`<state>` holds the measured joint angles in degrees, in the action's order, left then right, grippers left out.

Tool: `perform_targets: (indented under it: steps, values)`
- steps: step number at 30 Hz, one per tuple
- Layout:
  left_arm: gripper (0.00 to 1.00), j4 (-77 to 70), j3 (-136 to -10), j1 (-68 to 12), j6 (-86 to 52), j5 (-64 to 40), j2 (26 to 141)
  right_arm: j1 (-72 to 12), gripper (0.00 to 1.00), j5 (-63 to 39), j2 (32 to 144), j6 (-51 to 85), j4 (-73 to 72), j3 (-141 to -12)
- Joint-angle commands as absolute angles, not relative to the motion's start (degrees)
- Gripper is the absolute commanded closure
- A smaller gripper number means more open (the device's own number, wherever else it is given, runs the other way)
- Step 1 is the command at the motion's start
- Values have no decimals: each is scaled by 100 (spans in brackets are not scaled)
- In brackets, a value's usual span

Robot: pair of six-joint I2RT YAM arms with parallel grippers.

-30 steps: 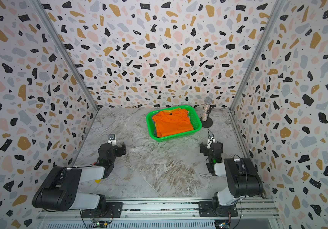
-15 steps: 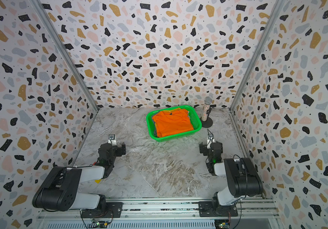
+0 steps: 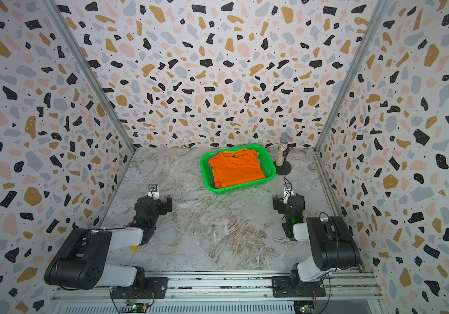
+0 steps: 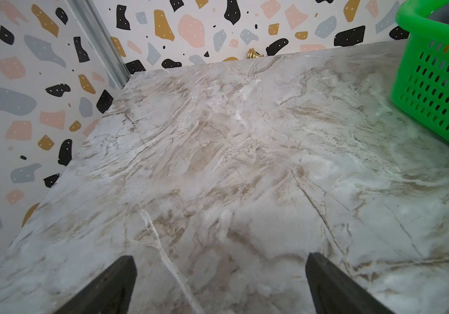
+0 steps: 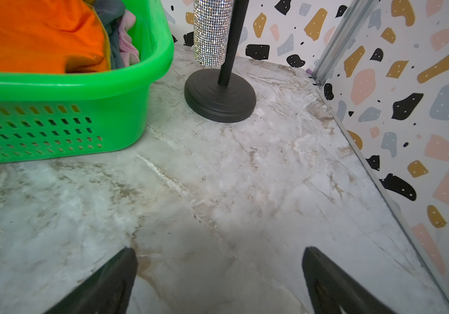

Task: Put the folded t-shirts into the basket
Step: Reset both arms

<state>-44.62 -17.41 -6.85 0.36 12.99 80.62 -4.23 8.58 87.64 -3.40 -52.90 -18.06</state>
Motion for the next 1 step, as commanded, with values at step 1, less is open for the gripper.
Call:
perform_targets:
  steps: [1]
  values:
    - [0, -4634, -1834, -659, -14, 1366, 8048, -413, 0, 846, 8665, -270, -5217, -1934]
